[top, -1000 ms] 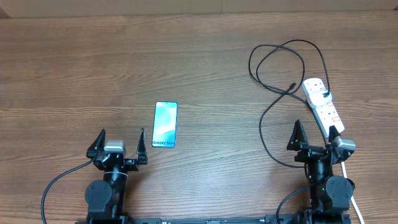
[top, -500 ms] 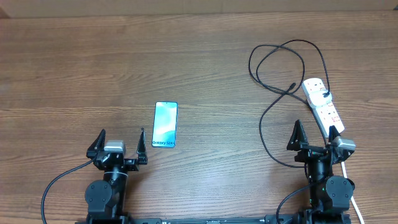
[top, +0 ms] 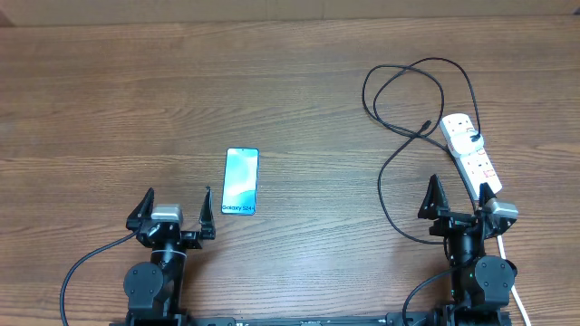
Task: Plug charger to phone and switch on socket
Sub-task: 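Move the left gripper over the Galaxy phone and grasp its edge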
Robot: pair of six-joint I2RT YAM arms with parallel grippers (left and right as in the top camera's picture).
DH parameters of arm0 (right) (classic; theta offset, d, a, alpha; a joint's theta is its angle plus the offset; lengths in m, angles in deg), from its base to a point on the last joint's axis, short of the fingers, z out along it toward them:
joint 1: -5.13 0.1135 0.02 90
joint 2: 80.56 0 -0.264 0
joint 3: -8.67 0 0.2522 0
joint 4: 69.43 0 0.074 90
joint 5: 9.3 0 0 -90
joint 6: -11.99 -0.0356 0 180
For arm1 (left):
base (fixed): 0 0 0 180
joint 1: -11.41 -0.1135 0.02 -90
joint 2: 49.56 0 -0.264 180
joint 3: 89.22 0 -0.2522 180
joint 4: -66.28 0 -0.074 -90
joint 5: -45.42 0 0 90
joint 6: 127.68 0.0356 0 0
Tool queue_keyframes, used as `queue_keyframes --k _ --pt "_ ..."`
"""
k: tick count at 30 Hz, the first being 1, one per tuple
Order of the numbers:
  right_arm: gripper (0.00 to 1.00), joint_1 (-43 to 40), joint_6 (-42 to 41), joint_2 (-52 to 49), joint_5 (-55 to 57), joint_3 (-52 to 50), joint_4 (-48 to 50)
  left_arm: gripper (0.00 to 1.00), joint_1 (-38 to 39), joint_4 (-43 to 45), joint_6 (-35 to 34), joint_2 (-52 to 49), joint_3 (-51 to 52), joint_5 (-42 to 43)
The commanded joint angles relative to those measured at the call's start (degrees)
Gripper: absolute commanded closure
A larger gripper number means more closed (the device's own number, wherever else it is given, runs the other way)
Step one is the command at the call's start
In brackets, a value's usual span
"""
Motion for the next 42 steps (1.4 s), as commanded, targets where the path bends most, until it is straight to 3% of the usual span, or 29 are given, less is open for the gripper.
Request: queue_keyframes --k 1,5,12,18,28,32,37,42 --pt "0.0 -0.48 0.28 0.57 -0.48 -0.61 0.22 0.0 0.39 0.17 -2.29 0.52 -0.07 5.97" --pt "0.0 -0.48 0.28 0.57 -0.48 -0.61 0.22 0.0 0.39 -1.16 -4.48 0.52 -2.19 12.17" --pt "0.0 -0.48 0.28 0.57 -0.48 -0.61 0.22 0.0 0.39 -8.7 -5.73 -0.94 -13.46 12.44" --pt "0.0 -0.48 0.28 0.57 -0.48 -0.61 0.22 0.0 0.39 -14.43 -9.62 -9.77 -24.74 12.5" --pt "0.0 -0.48 0.28 0.57 -0.48 -0.61 0.22 0.0 2.8 -27.08 -12.13 -39.15 -49.44 11.74" --pt "0.0 -0.48 0.28 0.57 -0.48 -0.63 0.22 0.0 7.52 -38.51 -20.11 -53.13 -61.2 1.73" --pt "0.0 -0.48 0.28 0.57 -0.48 -0.61 0.22 0.0 15.43 -49.05 -20.55 -69.68 -73.46 -6.47" --pt "0.0 -0.48 0.28 0.57 -0.48 -0.61 0.22 0.0 20.74 -52.52 -21.53 -81.83 -79.62 -12.28"
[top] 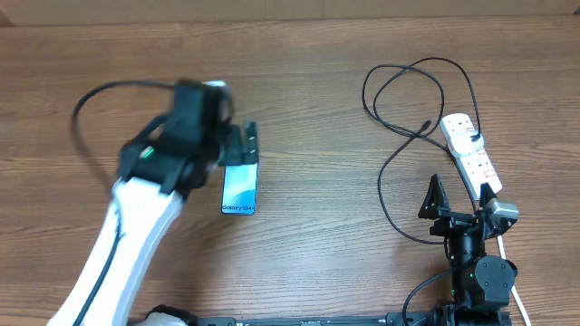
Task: Plug charger to phone and switch on socket
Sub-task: 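Move the left gripper over the Galaxy phone and grasp its edge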
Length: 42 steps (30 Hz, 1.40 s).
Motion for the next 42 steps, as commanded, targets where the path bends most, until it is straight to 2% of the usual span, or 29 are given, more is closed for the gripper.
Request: queue_keyframes --k 1,14,18,25,36,42 --pt "0.0 -0.17 0.28 0.57 -0.46 -0.61 0.22 0.0 2.64 -0.26 -1.86 -7.58 -2.99 -6.14" --pt "0.0 -0.17 0.28 0.57 -0.46 -0.61 0.22 0.01 2.62 -1.86 0.33 -24.33 -2.82 -0.72" --pt "0.0 -0.17 0.28 0.57 -0.46 -0.61 0.22 0.01 2.43 -1.75 3.69 -27.17 -2.8 0.59" --pt "0.0 -0.17 0.28 0.57 -0.46 -0.61 0.22 0.0 0.42 -1.22 4.17 -29.7 -0.68 0.74" --pt "0.0 -0.17 0.28 0.57 -0.46 -0.61 0.22 0.0 0.42 5.88 3.67 -29.7 5.7 2.38" --pt "0.0 -0.17 0.28 0.57 -0.46 -0.61 0.22 0.0 0.42 7.78 2.86 -29.7 8.57 0.46"
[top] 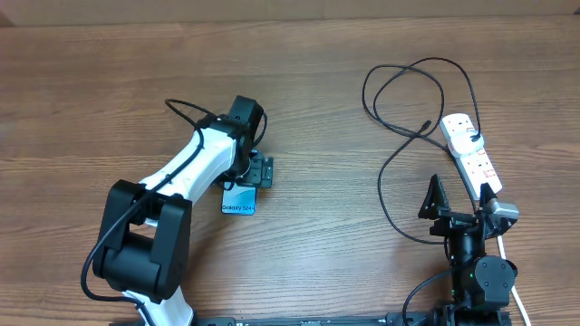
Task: Plug charger to phone and switch on socket
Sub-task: 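Move the left gripper over the Galaxy phone and grasp its edge, then lift the phone with the left gripper and tilt it upright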
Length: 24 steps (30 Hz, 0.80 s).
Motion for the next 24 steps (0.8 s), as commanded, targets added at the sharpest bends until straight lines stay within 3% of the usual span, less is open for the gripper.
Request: queue_keyframes --k 1,24 --pt "0.0 -0.17 0.31 0.57 -0.44 -0.61 0.24 0.0 0.07 0.87 -0.37 -0.68 0.81 -1.01" --pt "0.0 -0.17 0.31 0.57 -0.44 -0.61 0.24 0.0 -1.03 8.52 -1.88 -0.68 8.7 -3.17"
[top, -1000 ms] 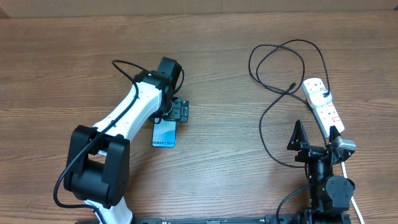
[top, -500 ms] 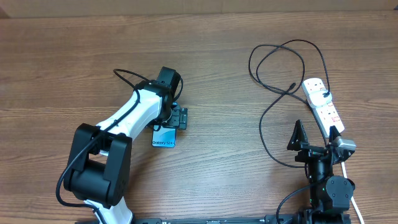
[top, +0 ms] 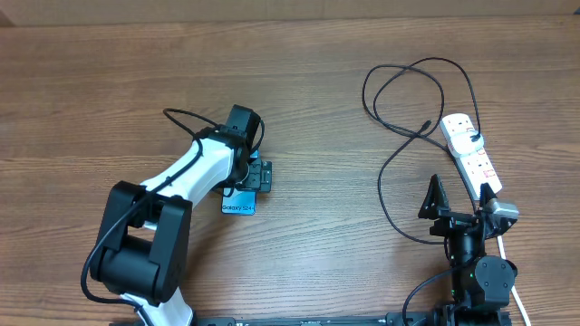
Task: Plug charger to phone and switch on socket
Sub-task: 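Lift the phone with the left gripper and tilt it upright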
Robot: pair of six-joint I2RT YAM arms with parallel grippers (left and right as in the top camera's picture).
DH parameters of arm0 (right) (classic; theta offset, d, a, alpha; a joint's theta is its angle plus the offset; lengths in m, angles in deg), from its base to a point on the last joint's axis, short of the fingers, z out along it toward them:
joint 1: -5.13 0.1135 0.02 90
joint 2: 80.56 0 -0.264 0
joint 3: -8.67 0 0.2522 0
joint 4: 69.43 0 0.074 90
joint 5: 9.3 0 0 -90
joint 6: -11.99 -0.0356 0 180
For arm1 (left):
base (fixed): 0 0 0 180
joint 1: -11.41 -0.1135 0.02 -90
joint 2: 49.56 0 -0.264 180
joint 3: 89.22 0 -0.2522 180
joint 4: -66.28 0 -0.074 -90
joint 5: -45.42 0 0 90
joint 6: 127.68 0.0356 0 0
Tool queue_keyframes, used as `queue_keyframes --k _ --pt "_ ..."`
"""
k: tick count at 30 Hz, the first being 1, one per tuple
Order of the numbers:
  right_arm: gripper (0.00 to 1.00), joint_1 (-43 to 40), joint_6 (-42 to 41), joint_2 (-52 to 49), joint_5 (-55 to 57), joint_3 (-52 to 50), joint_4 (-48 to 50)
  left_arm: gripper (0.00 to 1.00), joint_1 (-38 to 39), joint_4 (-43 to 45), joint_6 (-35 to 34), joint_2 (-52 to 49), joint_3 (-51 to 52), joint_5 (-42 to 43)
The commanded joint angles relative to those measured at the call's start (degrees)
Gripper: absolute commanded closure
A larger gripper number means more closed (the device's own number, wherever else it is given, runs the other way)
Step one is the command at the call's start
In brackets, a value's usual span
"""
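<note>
The phone lies on the table with its blue screen up; only its near end shows below my left gripper. That gripper sits low over the phone's upper part, and the overhead view does not show how its jaws stand. A black charger cable loops from the white power strip at the right; its free plug tip lies near the strip. My right gripper stands open at the near right, with nothing between its fingers.
The white lead of the power strip runs down past the right arm base. The wooden table fills the view.
My left gripper has shifted slightly toward the near side over the phone. The phone, the cable and the right arm have not moved.
At first both arms rested at the near edge, grippers open, with the phone bare on the table. Then my left arm was stretched out, its gripper at the phone's far end. After that it sat over the phone's upper part, where it still is.
</note>
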Motion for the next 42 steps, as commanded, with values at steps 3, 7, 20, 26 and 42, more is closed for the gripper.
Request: queue_keyframes --k 3,7,20,26,42 --pt "0.0 -0.15 0.26 0.57 -0.46 -0.61 0.24 0.0 -0.59 0.33 -1.03 -1.46 2.64 -3.69" --pt "0.0 -0.15 0.26 0.57 -0.46 -0.61 0.24 0.04 -0.59 0.33 -1.03 -1.46 2.64 -4.46" --pt "0.0 -0.15 0.26 0.57 -0.46 -0.61 0.24 0.23 -0.59 0.33 -1.03 -1.46 2.64 -4.42" --pt "0.0 -0.15 0.26 0.57 -0.46 -0.61 0.24 0.42 -0.59 0.46 -1.03 -1.46 2.64 -4.42" --pt "0.0 -0.15 0.26 0.57 -0.46 -0.61 0.24 0.56 -0.63 1.16 -0.74 -1.46 -0.52 9.53"
